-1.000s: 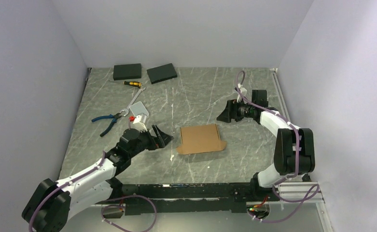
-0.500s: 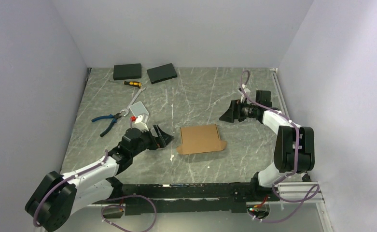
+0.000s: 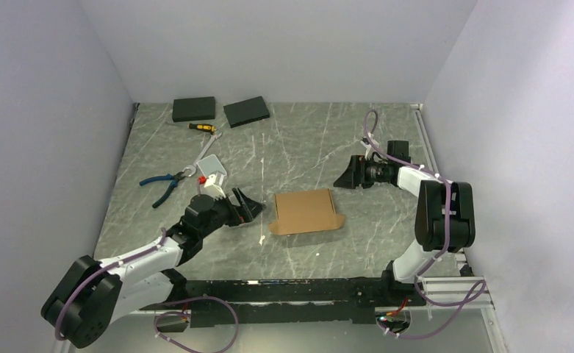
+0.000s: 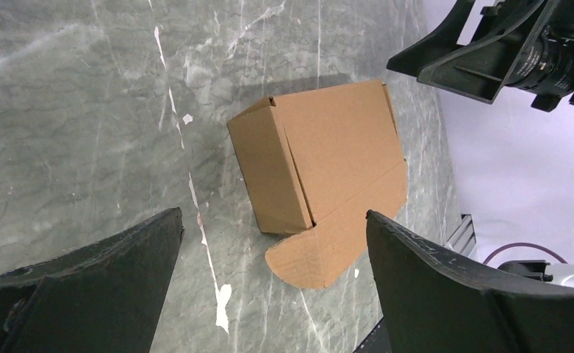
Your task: Fold the paper box
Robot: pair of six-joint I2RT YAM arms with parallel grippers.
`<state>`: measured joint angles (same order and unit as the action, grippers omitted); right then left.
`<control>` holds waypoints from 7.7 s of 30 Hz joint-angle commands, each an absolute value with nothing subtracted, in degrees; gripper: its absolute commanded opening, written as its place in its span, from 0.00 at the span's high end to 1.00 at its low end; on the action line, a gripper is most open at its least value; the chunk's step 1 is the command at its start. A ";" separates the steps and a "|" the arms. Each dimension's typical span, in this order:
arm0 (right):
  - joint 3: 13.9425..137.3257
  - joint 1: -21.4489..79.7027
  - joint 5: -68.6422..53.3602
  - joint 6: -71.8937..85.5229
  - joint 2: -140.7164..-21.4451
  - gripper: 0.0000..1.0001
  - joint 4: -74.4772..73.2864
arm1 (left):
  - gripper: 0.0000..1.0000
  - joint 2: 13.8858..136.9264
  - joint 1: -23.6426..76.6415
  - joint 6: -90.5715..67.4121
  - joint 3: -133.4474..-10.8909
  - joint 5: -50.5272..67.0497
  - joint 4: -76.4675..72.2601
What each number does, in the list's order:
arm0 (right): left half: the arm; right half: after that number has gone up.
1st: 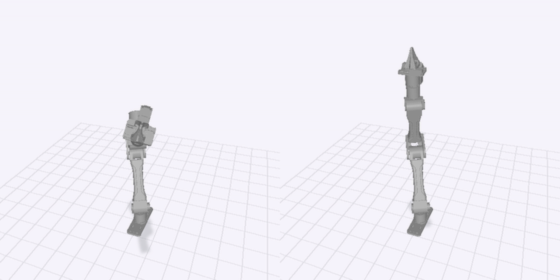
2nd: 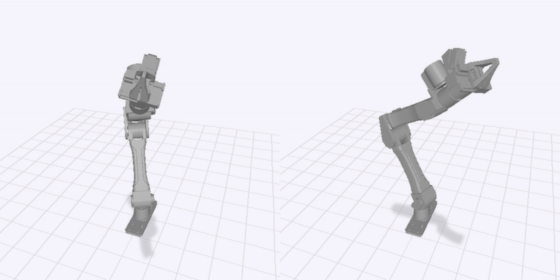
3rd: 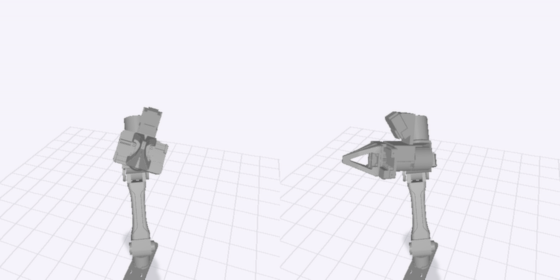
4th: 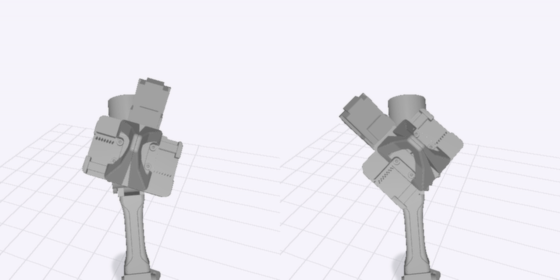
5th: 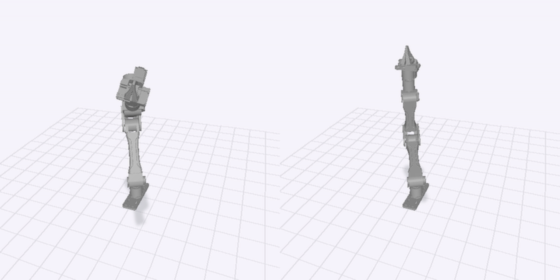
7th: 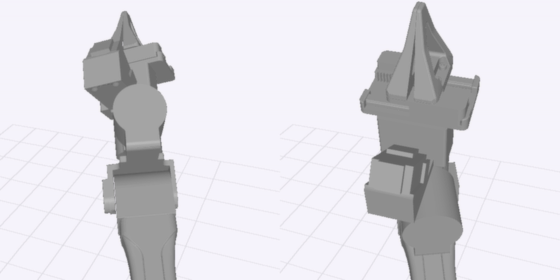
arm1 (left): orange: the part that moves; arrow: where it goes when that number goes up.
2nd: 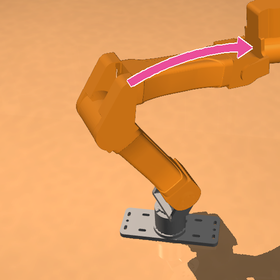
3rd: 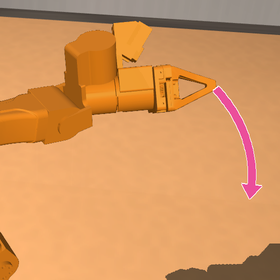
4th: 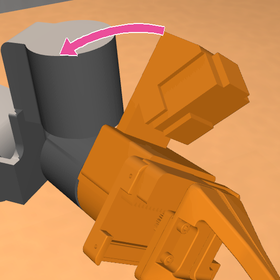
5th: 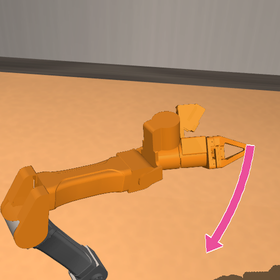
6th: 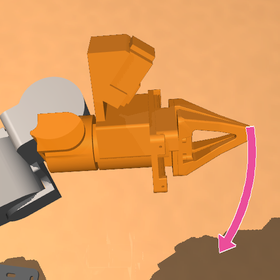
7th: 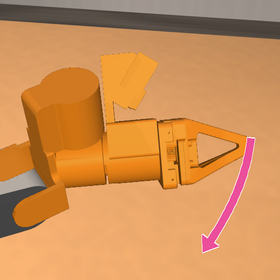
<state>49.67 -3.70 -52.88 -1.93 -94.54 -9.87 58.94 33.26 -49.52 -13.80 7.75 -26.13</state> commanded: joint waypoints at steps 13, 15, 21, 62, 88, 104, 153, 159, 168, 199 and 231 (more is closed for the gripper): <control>49.93 -3.88 -53.79 0.66 -95.48 0.24 -5.56 | 0.01 63.20 32.86 -55.85 -12.16 9.99 -35.44; 50.00 -3.88 -53.80 1.44 -95.83 0.24 -5.40 | 0.00 63.47 32.85 -56.22 -12.04 10.02 -36.01; 49.58 -3.79 -53.92 3.20 -96.73 0.24 -4.15 | 0.00 64.97 32.81 -56.58 -12.17 10.35 -37.00; 50.16 -1.56 -60.94 -1.70 -101.85 0.51 -14.99 | 0.01 93.73 32.26 -61.99 -20.81 15.86 -49.68; 50.45 -4.39 -57.51 1.41 -104.06 0.80 -14.76 | 0.00 93.07 33.84 -66.11 -22.86 18.02 -45.90; 50.54 -4.39 -58.34 1.17 -103.96 0.80 -14.60 | 0.30 102.16 35.24 -71.81 -26.14 21.18 -56.97; 33.36 37.09 -17.42 -66.30 -63.38 0.00 -4.53 | 0.46 92.05 32.61 -100.13 -37.79 26.95 -24.23; 29.77 39.96 -10.26 -68.20 -66.08 0.02 6.56 | 0.45 91.98 32.61 -100.77 -37.59 27.71 -26.22; 27.41 42.48 -5.60 -69.75 -67.77 0.14 13.19 | 0.44 91.85 32.54 -102.06 -36.05 28.61 -29.01; 40.83 33.22 -19.04 -47.84 -66.60 0.48 0.48 | 0.20 64.22 25.25 -73.67 -29.64 21.48 -12.19; 60.91 8.88 -67.99 27.93 -108.68 0.51 9.34 | 0.08 56.32 24.69 -62.46 -22.92 19.83 -12.01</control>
<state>60.69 9.69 -61.34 17.43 -104.90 0.08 53.76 24.93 -63.46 -23.03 17.17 -6.48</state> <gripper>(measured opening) 0.494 0.919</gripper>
